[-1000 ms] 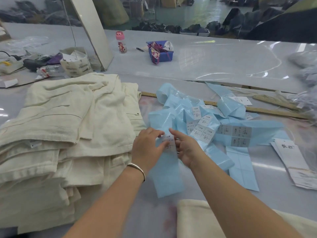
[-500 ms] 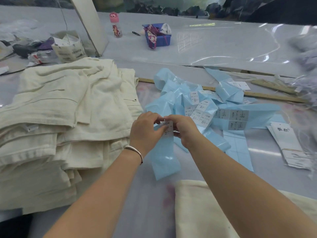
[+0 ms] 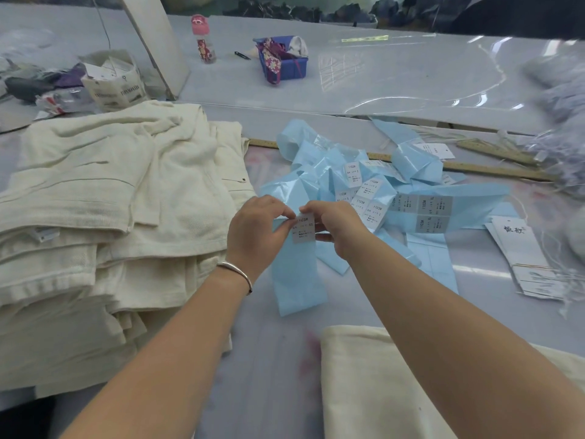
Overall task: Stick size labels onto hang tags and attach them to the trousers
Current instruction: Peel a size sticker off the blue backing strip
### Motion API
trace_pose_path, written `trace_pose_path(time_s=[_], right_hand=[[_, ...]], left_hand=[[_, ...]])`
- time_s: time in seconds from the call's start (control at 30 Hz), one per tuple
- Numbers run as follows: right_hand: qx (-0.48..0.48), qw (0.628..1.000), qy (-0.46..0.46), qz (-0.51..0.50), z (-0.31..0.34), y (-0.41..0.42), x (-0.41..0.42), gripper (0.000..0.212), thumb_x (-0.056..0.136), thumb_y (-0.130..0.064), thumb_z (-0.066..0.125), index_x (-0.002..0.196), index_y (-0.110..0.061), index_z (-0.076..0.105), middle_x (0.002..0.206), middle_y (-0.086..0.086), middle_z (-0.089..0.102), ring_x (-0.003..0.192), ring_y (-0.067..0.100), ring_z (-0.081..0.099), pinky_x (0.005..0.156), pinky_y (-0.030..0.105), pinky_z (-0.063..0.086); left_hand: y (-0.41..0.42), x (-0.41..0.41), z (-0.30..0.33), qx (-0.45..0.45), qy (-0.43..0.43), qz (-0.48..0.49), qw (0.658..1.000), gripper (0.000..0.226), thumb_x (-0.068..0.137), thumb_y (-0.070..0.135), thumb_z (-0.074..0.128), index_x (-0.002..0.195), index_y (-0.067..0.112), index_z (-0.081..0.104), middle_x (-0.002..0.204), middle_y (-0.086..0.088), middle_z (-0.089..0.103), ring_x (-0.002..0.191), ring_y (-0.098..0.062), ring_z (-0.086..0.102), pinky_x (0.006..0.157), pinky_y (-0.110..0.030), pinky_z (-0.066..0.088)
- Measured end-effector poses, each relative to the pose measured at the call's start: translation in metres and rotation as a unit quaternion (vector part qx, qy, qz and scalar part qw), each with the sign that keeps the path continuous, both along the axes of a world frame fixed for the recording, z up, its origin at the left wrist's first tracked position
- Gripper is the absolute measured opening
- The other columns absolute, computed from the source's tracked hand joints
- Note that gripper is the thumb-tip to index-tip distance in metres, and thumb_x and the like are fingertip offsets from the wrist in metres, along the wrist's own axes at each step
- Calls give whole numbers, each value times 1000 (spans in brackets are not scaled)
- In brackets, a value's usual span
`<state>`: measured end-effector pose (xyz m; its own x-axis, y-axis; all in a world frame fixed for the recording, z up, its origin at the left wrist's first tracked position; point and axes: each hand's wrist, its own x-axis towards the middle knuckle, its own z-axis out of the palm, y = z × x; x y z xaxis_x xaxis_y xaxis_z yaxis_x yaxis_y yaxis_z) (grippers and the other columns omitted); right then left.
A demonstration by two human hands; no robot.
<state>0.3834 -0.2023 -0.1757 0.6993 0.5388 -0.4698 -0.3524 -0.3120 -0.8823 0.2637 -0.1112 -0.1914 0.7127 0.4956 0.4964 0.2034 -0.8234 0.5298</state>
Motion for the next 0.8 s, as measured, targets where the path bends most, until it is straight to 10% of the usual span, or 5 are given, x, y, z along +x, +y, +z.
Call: trace_pose_path(time_s=[0.3,0.43,0.5,0.8], right_hand=[[-48,989,37,-136,-16,1,26,25,87,-21,71,74,-9,52,58,6,46,42,13,35,42,23,31],[89,981,148,-92,-1,-3,31,41,85,-46,68,94,-9,54,76,12,70,52,13,63,46,21,50],[97,988,112,-48,5,-14,32,51,84,-51,67,103,-6,54,89,19,73,73,23,73,60,28,58],[11,993,-110,-51,-19,-181,38,9,84,-15,64,77,-10,64,62,6,70,48,14,57,50,23,42]], left_hand=[[-17,-33,27,-267,-153,-70,949,10,77,17,73,76,23,65,107,-3,64,103,-13,62,85,-23,49],[-17,-48,39,-313,-135,-60,938,5,79,16,69,80,17,64,97,-1,69,95,-13,66,80,-28,52],[-23,-51,41,-337,-121,-52,932,7,77,15,70,80,17,63,85,6,70,85,-14,67,80,-31,53],[-120,-5,36,-352,-39,-104,929,28,82,-2,72,83,22,59,72,-3,69,71,-13,64,69,-21,50]])
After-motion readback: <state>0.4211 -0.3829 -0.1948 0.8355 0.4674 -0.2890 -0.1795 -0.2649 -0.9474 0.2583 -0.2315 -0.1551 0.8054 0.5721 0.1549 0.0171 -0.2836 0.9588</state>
